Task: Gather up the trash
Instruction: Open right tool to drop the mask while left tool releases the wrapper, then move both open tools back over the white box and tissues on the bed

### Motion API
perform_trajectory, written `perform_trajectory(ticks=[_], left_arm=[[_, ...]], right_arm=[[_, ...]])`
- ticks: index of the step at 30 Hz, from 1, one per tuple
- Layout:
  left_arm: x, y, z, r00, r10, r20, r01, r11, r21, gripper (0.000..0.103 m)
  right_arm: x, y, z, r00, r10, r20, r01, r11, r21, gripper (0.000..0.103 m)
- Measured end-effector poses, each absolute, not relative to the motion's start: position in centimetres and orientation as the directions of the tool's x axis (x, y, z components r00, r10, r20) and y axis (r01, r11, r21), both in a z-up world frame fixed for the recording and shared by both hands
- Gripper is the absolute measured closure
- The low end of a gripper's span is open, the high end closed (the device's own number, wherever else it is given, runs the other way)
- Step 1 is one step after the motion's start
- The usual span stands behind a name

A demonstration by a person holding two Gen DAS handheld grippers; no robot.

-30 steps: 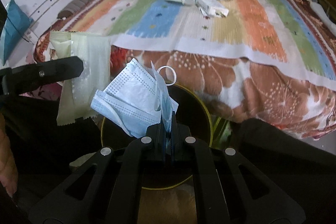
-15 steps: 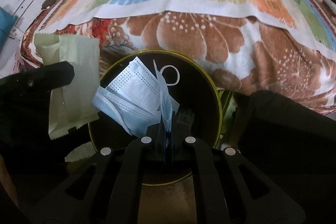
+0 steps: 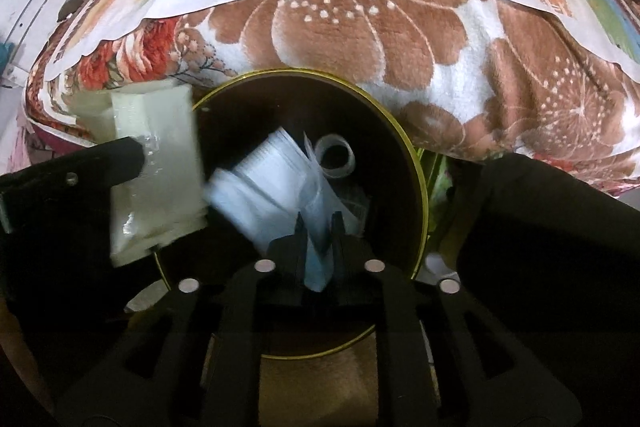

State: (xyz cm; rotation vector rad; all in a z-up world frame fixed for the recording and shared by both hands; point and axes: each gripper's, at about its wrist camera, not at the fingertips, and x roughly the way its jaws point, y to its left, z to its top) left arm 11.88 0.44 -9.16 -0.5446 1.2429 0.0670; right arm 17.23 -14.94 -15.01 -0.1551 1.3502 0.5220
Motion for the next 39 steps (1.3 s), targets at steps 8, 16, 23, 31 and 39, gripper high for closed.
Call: perform_trajectory(ticks=[8, 16, 23, 31, 39], left_arm=[[11.4, 1.7, -7.2, 0.408, -0.207, -0.889, -0.353, 0.863, -0.363, 0.075], [11.6, 1.8, -5.3, 0.452, -0.185, -0.873, -0.321, 0.879, -0.352, 0.074], [11.6, 2.0, -2.6, 0.517, -0.141, -0.845, -0.278, 0.905, -0.321, 0.065], [13.5, 3.0, 0.9, 0.569, -0.148, -0.809, -0.22, 0.921, -0.323, 0.041], [16.9, 4.8, 3.2, 0.646, -0.025, -0.763, -0.214, 0.953, -0.213, 0.006]], right_arm=[[17.5, -15.9, -13.0, 0.162, 0.317, -0.934, -0.434, 0.873, 0.222, 0.072], [17.4, -15.6, -10.4, 0.218, 0.359, -0.907, -0.479, 0.85, 0.221, 0.068], [17.2, -16.1, -7.7, 0.283, 0.405, -0.869, -0.51, 0.831, 0.222, 0.061], [18.6, -16.1, -3.1, 0.391, 0.444, -0.806, -0.556, 0.812, 0.177, 0.04], [22.2, -15.8, -1.6, 0.396, 0.454, -0.798, -0.549, 0.814, 0.19, 0.019]])
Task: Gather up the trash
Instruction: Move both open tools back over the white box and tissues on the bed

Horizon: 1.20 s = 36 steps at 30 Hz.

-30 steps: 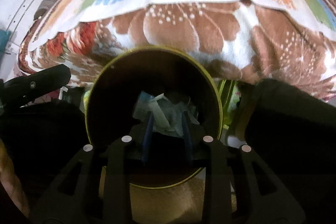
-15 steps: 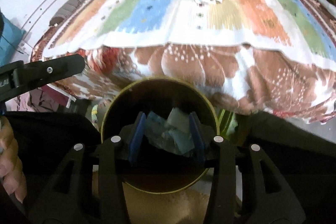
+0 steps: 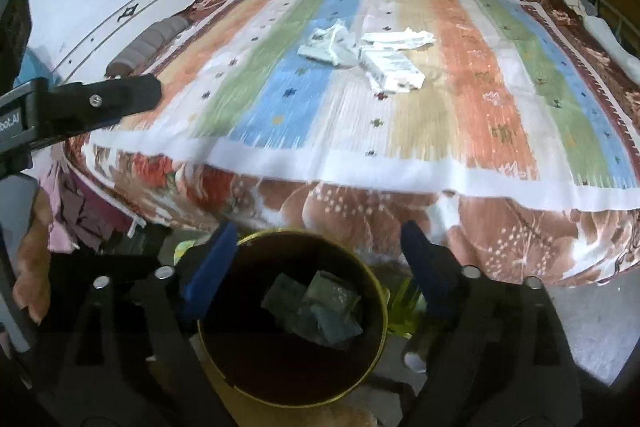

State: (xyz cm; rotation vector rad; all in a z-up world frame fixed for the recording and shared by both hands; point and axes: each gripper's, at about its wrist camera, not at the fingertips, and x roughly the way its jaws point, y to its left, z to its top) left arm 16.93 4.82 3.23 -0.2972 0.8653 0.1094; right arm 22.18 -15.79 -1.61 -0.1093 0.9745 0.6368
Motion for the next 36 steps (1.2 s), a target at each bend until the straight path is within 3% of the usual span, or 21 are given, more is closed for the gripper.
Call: perform_trajectory(ticks=[2, 5, 13, 36], left_arm=[[18.1, 5.5, 3.2, 0.64, -0.03, -0.767, -0.219, 0.951, -0.22, 0.006], [19.1, 6.1, 3.0, 0.636, -0.054, -0.77, -0.226, 0.941, -0.253, 0.006], [21.9, 7.0, 3.0, 0.663, -0.018, -0.748, -0.224, 0.949, -0.222, 0.006], [29.3, 9.1, -0.2, 0.605, -0.007, -0.796, -0.207, 0.964, -0.166, 0.006]], right_arm=[[23.1, -15.5, -1.0, 0.419, 0.441, -0.794, -0.551, 0.818, 0.164, 0.011], [24.5, -15.1, -0.6, 0.431, 0.427, -0.795, -0.549, 0.823, 0.145, 0.009], [28.0, -14.4, -0.6, 0.397, 0.456, -0.797, -0.55, 0.813, 0.192, 0.009], [37.2, -11.5, -2.3, 0.449, 0.397, -0.8, -0.588, 0.806, 0.07, 0.009]])
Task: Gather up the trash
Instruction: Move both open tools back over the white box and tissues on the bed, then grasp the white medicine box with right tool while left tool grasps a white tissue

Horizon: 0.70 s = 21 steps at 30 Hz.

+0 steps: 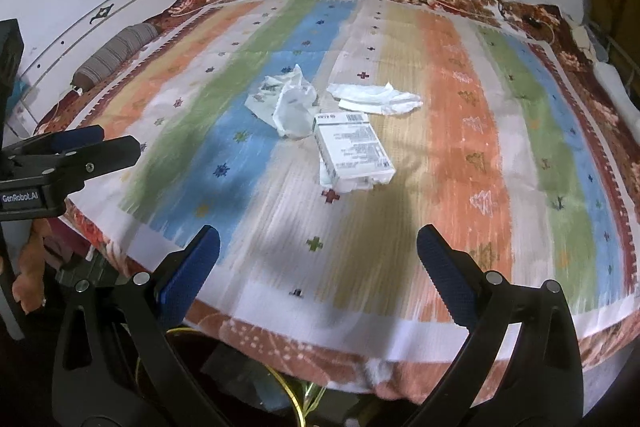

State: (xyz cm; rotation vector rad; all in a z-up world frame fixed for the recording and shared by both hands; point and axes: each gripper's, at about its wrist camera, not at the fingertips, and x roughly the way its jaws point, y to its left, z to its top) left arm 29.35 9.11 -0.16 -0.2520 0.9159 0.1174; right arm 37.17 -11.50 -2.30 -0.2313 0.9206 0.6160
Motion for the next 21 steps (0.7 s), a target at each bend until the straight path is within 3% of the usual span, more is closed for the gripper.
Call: perform_trajectory(ticks=[21], left_arm=[[36.2, 9.8, -2.7, 0.581, -0.031, -0.813, -0.194, 0.965, -0.176, 0.007]], right_arm=[[43.1, -9.1, -6.1, 0.417, 0.384, -0.824, -0.585, 0.807, 0.081, 0.009]])
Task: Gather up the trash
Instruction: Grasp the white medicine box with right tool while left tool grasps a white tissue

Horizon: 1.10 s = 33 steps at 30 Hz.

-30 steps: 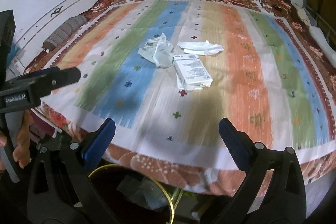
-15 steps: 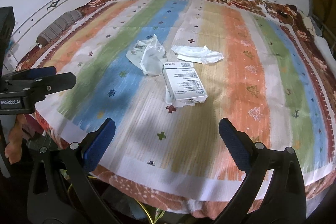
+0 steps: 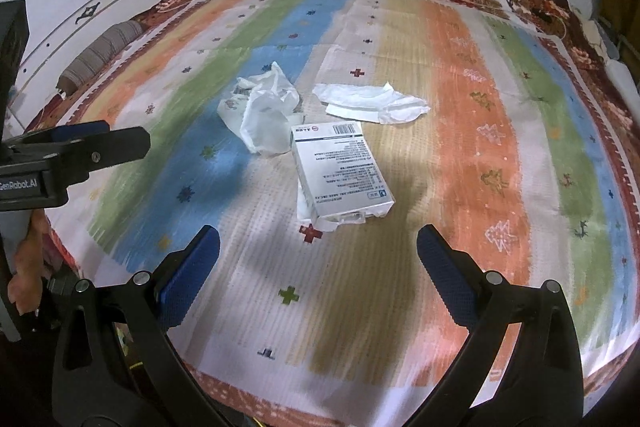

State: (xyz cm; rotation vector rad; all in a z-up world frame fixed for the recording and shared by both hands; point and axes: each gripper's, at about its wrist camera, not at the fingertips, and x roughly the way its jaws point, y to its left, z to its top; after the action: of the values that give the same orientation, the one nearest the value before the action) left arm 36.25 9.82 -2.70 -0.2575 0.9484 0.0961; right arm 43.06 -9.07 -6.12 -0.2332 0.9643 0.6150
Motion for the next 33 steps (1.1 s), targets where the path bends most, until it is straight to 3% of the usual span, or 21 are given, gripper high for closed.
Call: perform_trajectory(ticks=[15, 20, 25, 33], left_arm=[[41.5, 9.3, -2.6, 0.63, -0.135, -0.764, -0.112, 0.958, -0.262, 0.007], [42.8, 8.7, -2.0, 0.654, -0.211, -0.727, -0.021, 0.955, -0.296, 0.007], [44.0, 9.6, -2.8, 0.65, -0.196, -0.734, -0.051, 0.953, -0.3, 0.008], [47.3, 9.4, -3.1, 0.623, -0.158, -0.766, 0.01, 0.981, -0.194, 0.011]], right_arm=[[46.5, -8.2, -8.1, 0.412, 0.409, -0.814, -0.595, 0.797, 0.099, 0.009], [47.2, -7.8, -8.5, 0.395, 0.428, -0.813, -0.608, 0.785, 0.118, 0.009], [48.0, -7.4, -9.4, 0.386, 0.427, -0.818, -0.628, 0.771, 0.107, 0.009], [49.6, -8.2, -10.8, 0.369, 0.447, -0.814, -0.599, 0.785, 0.159, 0.009]])
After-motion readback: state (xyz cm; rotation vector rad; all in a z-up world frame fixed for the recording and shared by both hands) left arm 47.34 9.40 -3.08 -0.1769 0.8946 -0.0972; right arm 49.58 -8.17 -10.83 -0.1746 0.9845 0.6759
